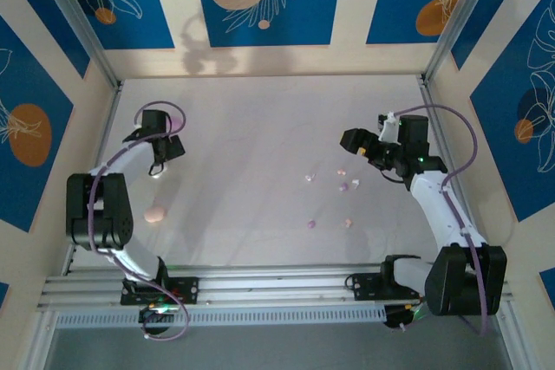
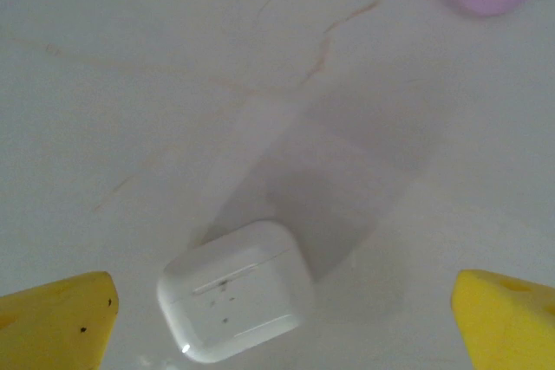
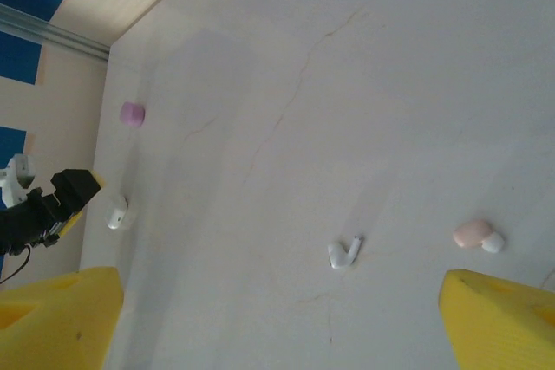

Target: Insert the wireless bluetooth earbuds into the charging case

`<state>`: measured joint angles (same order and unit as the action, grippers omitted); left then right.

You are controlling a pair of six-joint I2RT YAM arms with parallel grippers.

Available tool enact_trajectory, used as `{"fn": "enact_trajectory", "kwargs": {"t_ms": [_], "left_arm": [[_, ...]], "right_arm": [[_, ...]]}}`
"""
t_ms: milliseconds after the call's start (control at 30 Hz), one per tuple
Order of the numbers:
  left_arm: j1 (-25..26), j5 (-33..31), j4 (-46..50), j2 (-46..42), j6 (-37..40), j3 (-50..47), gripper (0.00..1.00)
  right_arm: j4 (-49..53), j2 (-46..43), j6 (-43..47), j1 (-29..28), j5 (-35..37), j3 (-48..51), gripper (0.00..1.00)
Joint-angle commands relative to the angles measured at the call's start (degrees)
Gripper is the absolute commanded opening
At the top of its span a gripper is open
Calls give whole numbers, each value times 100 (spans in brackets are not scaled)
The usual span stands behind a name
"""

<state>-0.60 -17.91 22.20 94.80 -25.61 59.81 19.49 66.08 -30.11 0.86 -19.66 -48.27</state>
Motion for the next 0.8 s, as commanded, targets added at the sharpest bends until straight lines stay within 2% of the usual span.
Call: {"fn": "enact_trajectory", "kwargs": {"t_ms": [0,133,467,767], "left_arm": [[-119,-312,1032,378,-585,465,98],[-190,-247,1296,708,-988,713,92],[-290,-24,1114,877,-1612,724,84],[-353,260,898,1061,-1833,651,80]], "right_arm": [[429,-164,-87,-42,102,4,94],[534,-184,-127,-51,204,-1,94],[651,-127,-186,-69,314,5,95],[712,-35,-184,-66,354,13,95]]}}
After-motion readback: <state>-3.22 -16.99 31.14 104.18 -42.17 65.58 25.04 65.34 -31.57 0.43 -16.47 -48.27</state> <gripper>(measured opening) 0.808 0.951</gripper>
